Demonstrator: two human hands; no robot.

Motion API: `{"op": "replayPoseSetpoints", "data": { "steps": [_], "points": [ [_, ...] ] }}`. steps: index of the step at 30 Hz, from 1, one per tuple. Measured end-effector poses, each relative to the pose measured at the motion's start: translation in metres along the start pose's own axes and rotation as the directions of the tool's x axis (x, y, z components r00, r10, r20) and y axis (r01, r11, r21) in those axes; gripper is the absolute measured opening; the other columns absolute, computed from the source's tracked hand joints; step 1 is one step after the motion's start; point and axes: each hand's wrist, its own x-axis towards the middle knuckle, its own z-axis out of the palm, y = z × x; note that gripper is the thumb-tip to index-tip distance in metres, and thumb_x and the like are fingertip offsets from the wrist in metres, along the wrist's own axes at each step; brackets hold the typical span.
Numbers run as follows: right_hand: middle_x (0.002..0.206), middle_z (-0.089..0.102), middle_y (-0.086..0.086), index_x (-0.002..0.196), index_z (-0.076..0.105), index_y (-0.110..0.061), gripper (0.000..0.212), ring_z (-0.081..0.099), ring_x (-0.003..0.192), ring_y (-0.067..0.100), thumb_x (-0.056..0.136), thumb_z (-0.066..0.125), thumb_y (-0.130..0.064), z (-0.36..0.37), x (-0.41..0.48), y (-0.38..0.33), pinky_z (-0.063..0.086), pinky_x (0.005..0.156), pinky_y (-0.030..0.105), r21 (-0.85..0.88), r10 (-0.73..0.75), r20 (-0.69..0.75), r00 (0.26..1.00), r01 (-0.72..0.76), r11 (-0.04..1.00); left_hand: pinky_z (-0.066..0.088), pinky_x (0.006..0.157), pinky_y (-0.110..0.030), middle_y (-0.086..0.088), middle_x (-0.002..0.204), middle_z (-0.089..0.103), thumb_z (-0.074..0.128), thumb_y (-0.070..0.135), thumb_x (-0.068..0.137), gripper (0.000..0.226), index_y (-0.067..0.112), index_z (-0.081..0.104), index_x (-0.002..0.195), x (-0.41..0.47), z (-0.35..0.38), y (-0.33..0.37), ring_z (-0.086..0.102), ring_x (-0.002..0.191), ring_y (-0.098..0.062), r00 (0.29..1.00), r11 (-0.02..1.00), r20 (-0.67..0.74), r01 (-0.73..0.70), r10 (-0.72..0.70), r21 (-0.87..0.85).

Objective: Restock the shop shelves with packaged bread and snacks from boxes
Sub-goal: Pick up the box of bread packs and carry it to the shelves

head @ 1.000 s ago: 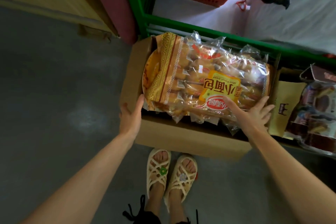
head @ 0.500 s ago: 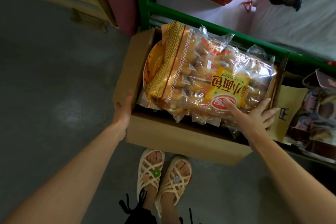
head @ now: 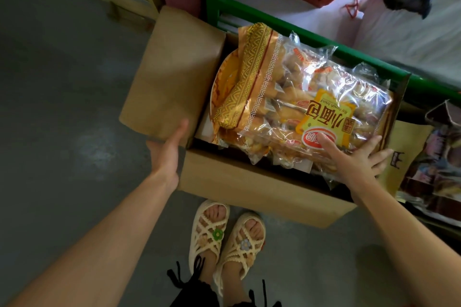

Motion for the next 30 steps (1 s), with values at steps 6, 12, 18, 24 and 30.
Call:
{"op": "replayPoseSetpoints", "data": {
  "steps": [6,12,18,24,30],
  "points": [
    [0.159,-0.025,0.009,0.153,-0.015,-0.024,0.126,-0.018,0.147,0.030,0.066,0.065,-0.069,-0.007,0.000,0.001,-0.004,0.118,0.053,0.007,0.001,0.003,1.000,-0.001,1.000,0.039,0.109,-0.043,0.006,0.127,0.059,0.082,0.061,0.057,0.095,0.027,0.045,0.138,-0.018,-0.010,0.012,0.053,0.120,-0.017,0.991,0.993,-0.083,-0.110,0.108,-0.031],
    [0.162,-0.011,0.011,0.154,-0.009,-0.020,0.118,-0.005,0.149,0.032,0.074,0.067,-0.061,-0.029,0.002,0.007,0.005,0.119,0.054,0.126,-0.048,0.030,0.998,0.043,0.991,0.037,0.089,-0.031,0.007,0.104,0.055,0.071,0.049,0.082,0.047,0.020,0.052,0.113,-0.037,-0.012,0.026,0.052,0.096,-0.013,0.970,0.966,-0.120,-0.188,0.211,0.177],
    [0.161,0.014,0.013,0.155,-0.001,-0.018,0.130,0.019,0.146,0.036,0.055,0.065,-0.070,-0.054,0.004,0.016,0.020,0.116,0.058,0.307,-0.050,-0.004,0.999,0.049,0.951,0.045,0.093,-0.034,-0.003,0.123,0.060,0.067,0.049,0.085,0.060,0.007,0.059,0.125,-0.044,0.015,0.061,0.056,0.111,-0.020,0.916,0.838,-0.002,-0.366,0.401,0.406],
    [0.151,0.036,0.015,0.153,0.011,-0.014,0.099,0.039,0.136,0.035,0.080,0.063,-0.056,-0.076,0.026,0.031,0.035,0.110,0.054,0.426,-0.077,-0.042,0.996,0.087,0.901,0.038,0.091,-0.024,-0.008,0.131,0.058,0.062,0.040,0.091,0.055,0.007,0.054,0.134,-0.044,0.054,0.087,0.053,0.117,-0.019,0.874,0.750,0.095,-0.460,0.476,0.475],
    [0.117,0.061,0.009,0.132,0.049,-0.011,0.048,0.060,0.109,0.029,0.096,0.053,-0.042,-0.087,0.050,0.040,0.049,0.096,0.051,0.422,-0.126,-0.122,0.984,0.166,0.891,0.037,0.070,-0.024,0.006,0.080,0.055,0.058,0.033,0.096,0.034,0.004,0.065,0.110,-0.035,0.080,0.097,0.054,0.084,-0.016,0.841,0.661,0.148,-0.507,0.521,0.553]
  ]
}}
